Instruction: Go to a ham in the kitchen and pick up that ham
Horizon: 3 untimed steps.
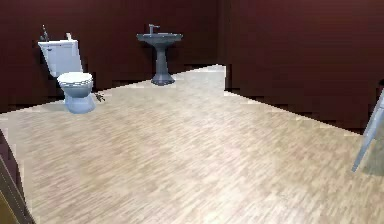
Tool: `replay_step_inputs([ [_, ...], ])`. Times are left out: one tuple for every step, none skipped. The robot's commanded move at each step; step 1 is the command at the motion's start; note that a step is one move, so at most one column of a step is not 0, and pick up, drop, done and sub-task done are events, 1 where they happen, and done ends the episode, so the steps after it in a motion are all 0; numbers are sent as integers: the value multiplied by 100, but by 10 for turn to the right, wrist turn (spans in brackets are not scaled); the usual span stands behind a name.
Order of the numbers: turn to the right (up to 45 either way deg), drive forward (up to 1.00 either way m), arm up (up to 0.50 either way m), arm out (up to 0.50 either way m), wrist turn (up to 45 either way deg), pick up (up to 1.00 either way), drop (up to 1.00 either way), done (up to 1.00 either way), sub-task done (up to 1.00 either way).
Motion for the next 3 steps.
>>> replay_step_inputs([
  [0, 35, 0, 0, 0, 0, 0, 0, 0],
  [450, 0, 0, 0, 0, 0, 0, 0, 0],
  [240, 0, 0, 0, 0, 0, 0, 0, 0],
])
